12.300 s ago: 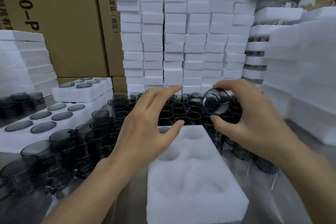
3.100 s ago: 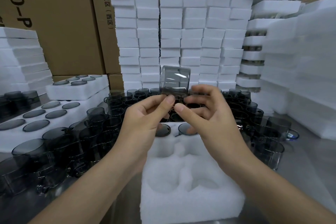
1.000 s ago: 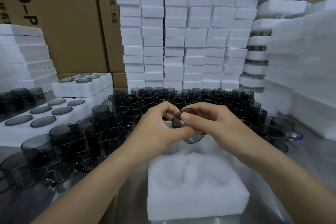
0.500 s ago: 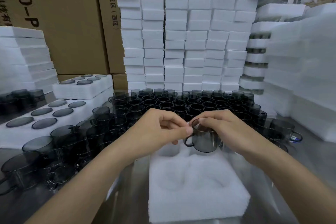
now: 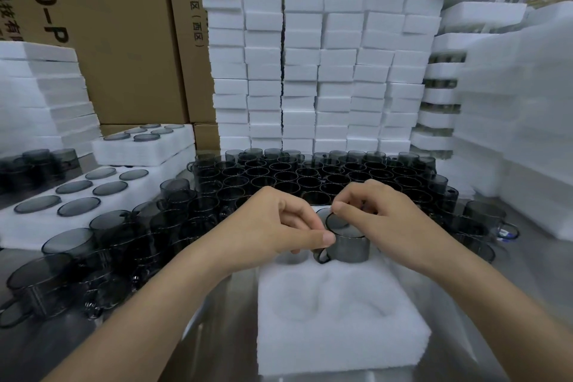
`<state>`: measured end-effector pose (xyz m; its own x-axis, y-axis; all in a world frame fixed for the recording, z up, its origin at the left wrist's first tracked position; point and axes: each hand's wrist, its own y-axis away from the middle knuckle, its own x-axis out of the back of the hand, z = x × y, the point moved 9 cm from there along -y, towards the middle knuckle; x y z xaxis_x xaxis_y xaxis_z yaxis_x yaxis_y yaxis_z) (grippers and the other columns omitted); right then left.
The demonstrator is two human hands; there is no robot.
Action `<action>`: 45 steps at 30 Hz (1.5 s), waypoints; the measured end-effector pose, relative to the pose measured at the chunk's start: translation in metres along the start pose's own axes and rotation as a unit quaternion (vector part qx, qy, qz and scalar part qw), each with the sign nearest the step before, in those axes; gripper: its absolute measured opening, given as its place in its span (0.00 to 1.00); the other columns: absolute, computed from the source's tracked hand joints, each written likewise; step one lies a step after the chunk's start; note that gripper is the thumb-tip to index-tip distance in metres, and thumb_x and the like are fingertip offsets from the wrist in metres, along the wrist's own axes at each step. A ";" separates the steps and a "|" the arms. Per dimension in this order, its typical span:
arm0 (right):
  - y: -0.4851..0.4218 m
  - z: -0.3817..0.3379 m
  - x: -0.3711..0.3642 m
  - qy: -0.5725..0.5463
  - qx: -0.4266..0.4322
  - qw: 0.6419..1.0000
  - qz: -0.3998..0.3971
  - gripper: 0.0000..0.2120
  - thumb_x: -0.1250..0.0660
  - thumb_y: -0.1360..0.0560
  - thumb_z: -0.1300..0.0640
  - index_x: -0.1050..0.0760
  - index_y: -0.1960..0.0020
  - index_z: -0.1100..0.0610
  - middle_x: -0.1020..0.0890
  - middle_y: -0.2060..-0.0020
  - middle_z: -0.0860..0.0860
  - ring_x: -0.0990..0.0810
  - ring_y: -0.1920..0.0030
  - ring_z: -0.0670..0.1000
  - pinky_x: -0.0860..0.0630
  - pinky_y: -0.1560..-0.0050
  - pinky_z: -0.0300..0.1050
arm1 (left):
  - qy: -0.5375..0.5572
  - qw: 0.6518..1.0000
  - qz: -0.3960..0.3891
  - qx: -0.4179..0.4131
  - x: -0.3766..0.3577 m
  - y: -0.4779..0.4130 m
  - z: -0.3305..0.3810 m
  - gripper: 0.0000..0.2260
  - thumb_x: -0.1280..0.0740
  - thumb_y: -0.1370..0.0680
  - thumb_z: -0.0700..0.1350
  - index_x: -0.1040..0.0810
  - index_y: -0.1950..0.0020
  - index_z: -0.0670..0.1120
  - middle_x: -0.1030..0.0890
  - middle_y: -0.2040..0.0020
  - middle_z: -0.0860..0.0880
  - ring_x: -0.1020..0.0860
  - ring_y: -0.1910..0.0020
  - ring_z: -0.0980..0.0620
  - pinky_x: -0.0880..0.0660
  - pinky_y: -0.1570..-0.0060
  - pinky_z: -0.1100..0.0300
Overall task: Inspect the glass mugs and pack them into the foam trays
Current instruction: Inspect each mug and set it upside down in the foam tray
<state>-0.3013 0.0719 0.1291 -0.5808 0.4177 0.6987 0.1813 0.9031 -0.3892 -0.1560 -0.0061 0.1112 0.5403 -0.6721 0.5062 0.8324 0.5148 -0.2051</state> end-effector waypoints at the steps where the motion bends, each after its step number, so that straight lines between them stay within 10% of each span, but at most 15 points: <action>1: -0.001 0.000 0.002 -0.008 -0.002 1.000 0.009 0.10 0.31 0.19 0.46 0.18 0.58 0.47 0.22 0.61 0.46 0.26 0.60 0.42 0.31 0.56 0.42 | -0.003 1.000 -0.001 -0.001 0.000 0.000 0.000 0.09 0.19 0.26 0.56 0.11 0.54 0.53 0.11 0.59 0.48 0.19 0.62 0.59 0.25 0.58 0.71; 5: -0.003 0.005 -0.003 -0.016 -0.003 1.000 -0.019 0.10 0.31 0.19 0.45 0.20 0.58 0.46 0.23 0.61 0.43 0.28 0.62 0.41 0.32 0.56 0.41 | -0.014 1.000 -0.007 -0.005 -0.002 0.001 0.001 0.08 0.19 0.25 0.56 0.12 0.54 0.53 0.12 0.60 0.50 0.19 0.63 0.60 0.27 0.60 0.71; 14: 0.001 0.021 -0.009 0.077 -0.034 0.995 -0.056 0.23 0.41 0.19 0.34 0.32 0.25 0.34 0.31 0.31 0.36 0.40 0.28 0.43 0.36 0.24 0.54 | -0.016 1.000 0.023 -0.003 -0.005 0.001 0.003 0.07 0.23 0.21 0.55 0.15 0.45 0.58 0.12 0.59 0.51 0.19 0.60 0.55 0.25 0.57 0.63; 26: -0.001 0.020 -0.021 0.121 -0.003 0.991 -0.049 0.25 0.35 0.18 0.38 0.35 0.22 0.35 0.37 0.22 0.38 0.48 0.19 0.44 0.48 0.21 0.51 | -0.118 0.990 0.080 -0.007 -0.003 0.002 0.001 0.05 0.18 0.28 0.58 0.10 0.58 0.60 0.15 0.53 0.54 0.19 0.52 0.49 0.23 0.49 0.52; 32: -0.009 0.042 0.018 0.136 -0.039 0.987 0.082 0.19 0.37 0.16 0.43 0.27 0.26 0.41 0.25 0.29 0.42 0.33 0.26 0.50 0.35 0.26 0.55 | -0.148 0.978 0.140 -0.055 -0.001 0.007 0.009 0.04 0.21 0.24 0.55 0.12 0.59 0.61 0.19 0.56 0.57 0.23 0.56 0.54 0.27 0.56 0.65; 36: -0.006 0.082 0.027 0.251 -0.162 0.954 0.020 0.28 0.42 0.15 0.49 0.40 0.16 0.48 0.28 0.23 0.49 0.36 0.21 0.58 0.38 0.23 0.60 | -0.181 0.960 0.196 -0.081 0.005 0.011 0.014 0.11 0.26 0.22 0.59 0.16 0.61 0.55 0.21 0.57 0.55 0.22 0.56 0.52 0.24 0.54 0.51; 41: -0.008 0.092 0.028 0.278 -0.168 0.946 -0.005 0.30 0.44 0.17 0.49 0.44 0.16 0.47 0.20 0.60 0.44 0.21 0.44 0.53 0.36 0.27 0.57 | -0.263 0.939 0.196 -0.103 0.005 0.014 0.024 0.13 0.33 0.22 0.60 0.18 0.61 0.55 0.23 0.56 0.56 0.22 0.52 0.54 0.23 0.53 0.48; 45: -0.007 0.097 0.034 0.304 -0.184 0.935 -0.010 0.30 0.45 0.17 0.54 0.44 0.15 0.49 0.20 0.33 0.50 0.28 0.27 0.58 0.38 0.25 0.59 | -0.281 0.934 0.194 -0.107 0.004 0.014 0.025 0.13 0.32 0.20 0.58 0.19 0.61 0.55 0.23 0.56 0.56 0.23 0.52 0.54 0.25 0.54 0.53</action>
<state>-0.3992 0.0704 0.0971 -0.0487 0.2786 0.9592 0.5017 0.8372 -0.2177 -0.1450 0.0119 0.1309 0.7072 -0.0412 0.7058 0.6247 0.5038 -0.5966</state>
